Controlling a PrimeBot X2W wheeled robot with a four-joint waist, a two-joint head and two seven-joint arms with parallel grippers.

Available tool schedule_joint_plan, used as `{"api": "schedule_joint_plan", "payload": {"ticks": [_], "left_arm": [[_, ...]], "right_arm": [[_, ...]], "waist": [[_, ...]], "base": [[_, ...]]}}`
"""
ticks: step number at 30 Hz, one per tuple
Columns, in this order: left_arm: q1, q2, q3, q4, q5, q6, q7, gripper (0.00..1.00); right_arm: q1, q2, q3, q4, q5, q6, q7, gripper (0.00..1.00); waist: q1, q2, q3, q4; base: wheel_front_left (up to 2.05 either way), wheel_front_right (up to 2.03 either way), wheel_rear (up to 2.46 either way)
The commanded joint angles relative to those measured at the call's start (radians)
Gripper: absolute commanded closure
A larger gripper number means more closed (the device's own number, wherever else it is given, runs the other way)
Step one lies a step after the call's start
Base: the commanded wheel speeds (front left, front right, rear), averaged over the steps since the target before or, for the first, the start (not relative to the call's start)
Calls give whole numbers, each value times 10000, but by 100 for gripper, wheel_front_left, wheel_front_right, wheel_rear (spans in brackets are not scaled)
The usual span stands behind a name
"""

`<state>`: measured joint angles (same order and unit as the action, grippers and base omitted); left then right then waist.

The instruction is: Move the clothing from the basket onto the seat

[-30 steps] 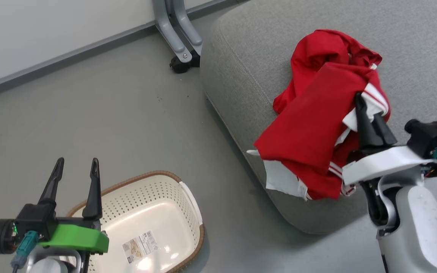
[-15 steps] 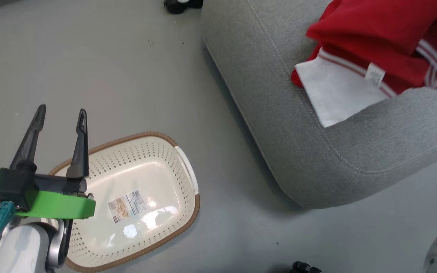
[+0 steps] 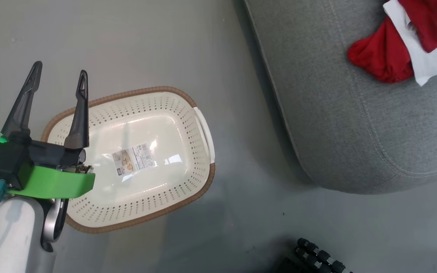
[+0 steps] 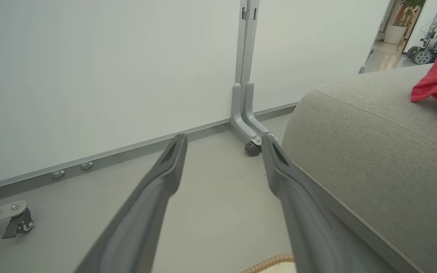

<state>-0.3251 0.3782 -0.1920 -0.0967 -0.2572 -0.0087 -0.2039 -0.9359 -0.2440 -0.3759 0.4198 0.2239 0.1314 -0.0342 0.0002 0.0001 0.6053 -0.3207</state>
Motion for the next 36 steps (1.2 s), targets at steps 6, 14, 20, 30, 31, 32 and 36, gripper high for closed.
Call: {"api": "schedule_joint_plan", "payload": {"ticks": [6, 14, 20, 30, 31, 32, 36], "left_arm": [[-351, -7, -116, 144, 35, -40, -111, 0], [-76, -113, -241, 575, -87, -37, -221, 0], [324, -396, -464, 1147, -239, -18, -356, 0], [1259, -890, -317, 2068, -509, 238, -569, 0], [1330, -941, -291, 2118, -539, 261, -585, 0], [1417, -984, -267, 2198, -564, 267, -594, 0], [1659, -1128, -98, 2388, -639, 333, -607, 0]], "right_arm": [[525, 338, -122, 1848, 178, -14, -828, 100], [1467, 637, -118, 3205, 39, -16, -1971, 0], [2955, 926, -27, 2689, -146, -16, -2305, 0], [6033, 1654, 745, -718, -773, -14, -2309, 0], [6283, 1702, 870, -1012, -870, -16, -2308, 0], [6551, 1764, 992, -1322, -865, -16, -2291, 0], [7301, 1867, 1528, -2446, -1004, -14, -2034, 0]], "waist": [[-2, -1, 653, 607], [-2, -1, 16, 470], [-2, -1, -1118, 492], [-2, -1, -2940, 826], [-2, -1, -3059, 896], [-2, -1, -3183, 983], [-2, -1, -3561, 1295]], "base": [[0, 0, 0], [0, 0, 0], [0, 0, 0], [0, 0, 0], [0, 0, 0], [0, 0, 0], [0, 0, 0]]}}
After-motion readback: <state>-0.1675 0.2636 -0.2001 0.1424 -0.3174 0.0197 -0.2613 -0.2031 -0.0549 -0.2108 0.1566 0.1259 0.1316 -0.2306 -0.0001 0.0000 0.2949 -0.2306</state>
